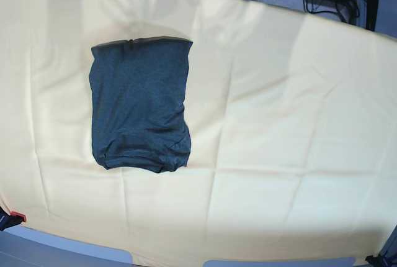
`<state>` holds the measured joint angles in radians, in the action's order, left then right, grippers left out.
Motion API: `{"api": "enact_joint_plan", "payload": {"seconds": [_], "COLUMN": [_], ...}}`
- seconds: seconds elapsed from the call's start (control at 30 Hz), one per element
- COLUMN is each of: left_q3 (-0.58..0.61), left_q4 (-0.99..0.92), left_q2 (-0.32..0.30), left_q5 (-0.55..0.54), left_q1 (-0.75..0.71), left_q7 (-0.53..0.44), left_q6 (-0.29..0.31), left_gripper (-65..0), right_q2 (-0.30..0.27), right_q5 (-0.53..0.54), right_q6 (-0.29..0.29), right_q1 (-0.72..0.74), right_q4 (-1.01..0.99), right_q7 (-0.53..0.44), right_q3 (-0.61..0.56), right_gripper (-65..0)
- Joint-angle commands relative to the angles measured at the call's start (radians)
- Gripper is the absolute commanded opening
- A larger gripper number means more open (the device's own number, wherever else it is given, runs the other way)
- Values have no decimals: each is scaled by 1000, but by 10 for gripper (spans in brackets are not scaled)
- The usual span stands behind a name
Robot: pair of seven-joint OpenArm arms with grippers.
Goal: Fold the T-shirt properly
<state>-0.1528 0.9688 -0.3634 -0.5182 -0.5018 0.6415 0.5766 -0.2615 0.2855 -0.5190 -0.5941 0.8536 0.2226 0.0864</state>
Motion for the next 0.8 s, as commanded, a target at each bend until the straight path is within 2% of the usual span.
{"api": "enact_joint_plan", "payload": {"seconds": [0.0, 0.1, 0.17, 0.2, 0.27, 0.33, 0.37, 0.43, 0.53, 0.63, 0.77], "left_q3": [-2, 33, 90, 131, 216, 300, 335, 390, 431, 449, 455], "left_q4": [-20, -118, -190, -225, -291, -344, -364, -386, -388, -388, -388], "left_q2": [4, 26, 33, 38, 55, 83, 99, 134, 182, 212, 220], "left_q5": [23, 134, 208, 246, 289, 298, 296, 296, 266, 266, 266], "left_q1": [9, 69, 112, 134, 171, 200, 206, 215, 217, 221, 225], "left_q7": [-42, -200, -329, -398, -526, -611, -642, -685, -686, -685, -667], "left_q6": [6, 6, 4, -15, -130, -272, -321, -371, -433, -439, -432], "left_gripper": [-650, -650, -650, -650, -650, -650, -650, -650, -650, -650, -650], "right_q2": [-9, 14, 30, 37, 51, 65, 71, 82, 96, 98, 98], "right_q5": [-22, -82, -112, -120, -142, -157, -157, -157, -158, -166, -180], "right_q6": [27, 140, 197, 222, 254, 279, 290, 304, 307, 308, 314], "right_q1": [9, 85, 129, 148, 175, 194, 201, 210, 215, 209, 204], "right_q4": [-28, -114, -152, -167, -183, -184, -184, -184, -184, -184, -184], "right_q7": [-28, -74, -90, -100, -124, -126, -126, -126, -125, -126, -126], "right_q3": [-29, -124, -178, -203, -245, -279, -292, -310, -312, -312, -312], "right_gripper": [-650, -650, -650, -650, -650, -650, -650, -650, -650, -650, -650]}}
